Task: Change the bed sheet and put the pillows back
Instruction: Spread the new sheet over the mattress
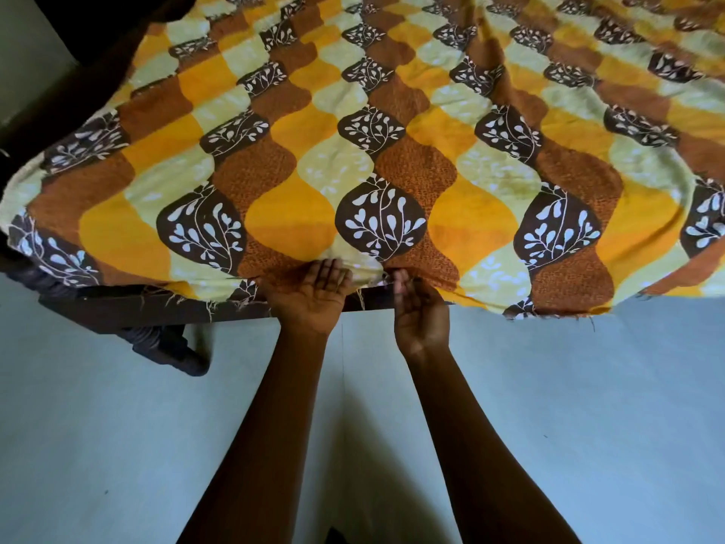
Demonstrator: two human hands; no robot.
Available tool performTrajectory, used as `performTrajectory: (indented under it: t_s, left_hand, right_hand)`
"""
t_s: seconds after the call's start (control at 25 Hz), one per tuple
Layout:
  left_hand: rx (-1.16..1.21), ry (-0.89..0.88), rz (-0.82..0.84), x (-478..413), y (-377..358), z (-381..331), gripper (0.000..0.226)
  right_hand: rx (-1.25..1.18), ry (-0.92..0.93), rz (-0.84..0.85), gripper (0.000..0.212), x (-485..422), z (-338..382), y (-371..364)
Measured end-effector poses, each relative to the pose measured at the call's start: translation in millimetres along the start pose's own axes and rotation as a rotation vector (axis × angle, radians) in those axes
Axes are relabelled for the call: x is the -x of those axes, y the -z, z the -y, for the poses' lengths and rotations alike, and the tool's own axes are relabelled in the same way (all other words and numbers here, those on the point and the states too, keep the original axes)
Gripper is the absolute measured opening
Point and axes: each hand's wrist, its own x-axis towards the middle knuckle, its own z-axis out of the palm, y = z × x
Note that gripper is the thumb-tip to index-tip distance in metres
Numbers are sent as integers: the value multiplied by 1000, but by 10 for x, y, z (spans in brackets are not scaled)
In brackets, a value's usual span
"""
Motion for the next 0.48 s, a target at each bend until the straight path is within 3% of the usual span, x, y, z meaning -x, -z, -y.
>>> performTrajectory:
  t_s: [0.28,0.4,0.48]
  left_hand:
    - [104,16,28,34,-27,-11,81]
    - [100,22,23,-6,23,-2,76]
    - [-40,24,-17,-39,90,-51,62]
  right_hand:
    - [-72,-27,174,47,-117,-51,-295]
    - [-57,2,139,50,-237,-113,-412]
    - [21,33,82,45,-208,-98,-369]
